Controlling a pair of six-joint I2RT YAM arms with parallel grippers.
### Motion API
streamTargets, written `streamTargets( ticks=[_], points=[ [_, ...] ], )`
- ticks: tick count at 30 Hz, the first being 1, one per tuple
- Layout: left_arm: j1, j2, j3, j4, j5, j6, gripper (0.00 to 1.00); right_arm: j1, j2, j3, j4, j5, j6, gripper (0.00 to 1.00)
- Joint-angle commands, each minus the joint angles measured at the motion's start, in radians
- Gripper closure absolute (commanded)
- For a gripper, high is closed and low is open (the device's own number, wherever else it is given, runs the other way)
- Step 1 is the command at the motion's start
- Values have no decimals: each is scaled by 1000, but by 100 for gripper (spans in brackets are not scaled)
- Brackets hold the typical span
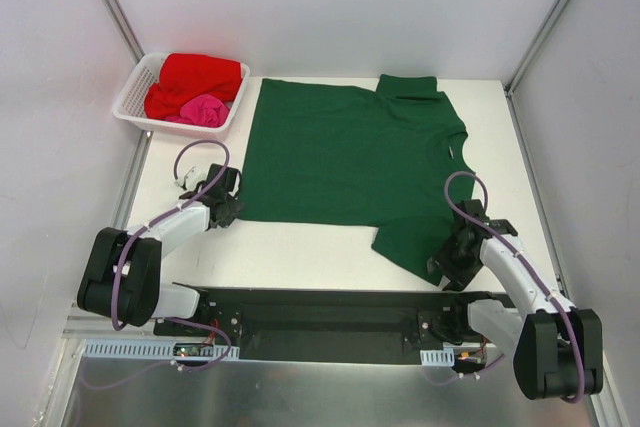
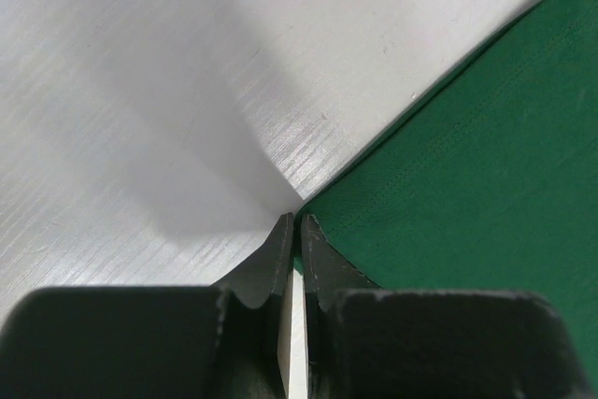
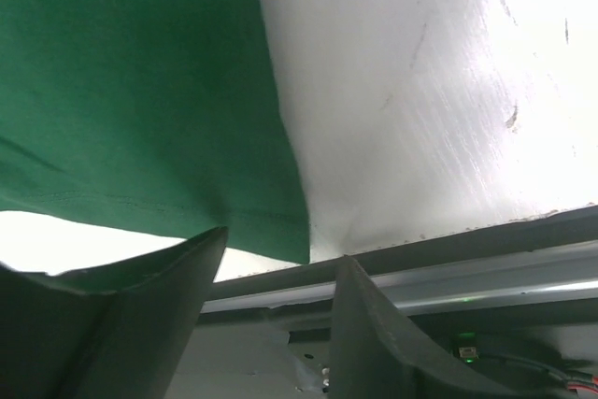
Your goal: Fold and stack the t-shirts
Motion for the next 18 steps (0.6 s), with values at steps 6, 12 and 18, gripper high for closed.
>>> streamTargets(
  ticks=[6, 12, 18],
  points=[
    [9, -16, -22, -51, -4, -13, 100, 12, 5, -13, 19, 45, 27, 51],
    [9, -12, -21, -51, -4, -18, 100, 24, 43, 7, 34, 39, 14, 66],
    [11, -13, -19, -51, -7, -19, 100, 66, 52, 10, 25, 43, 21, 70]
  ],
)
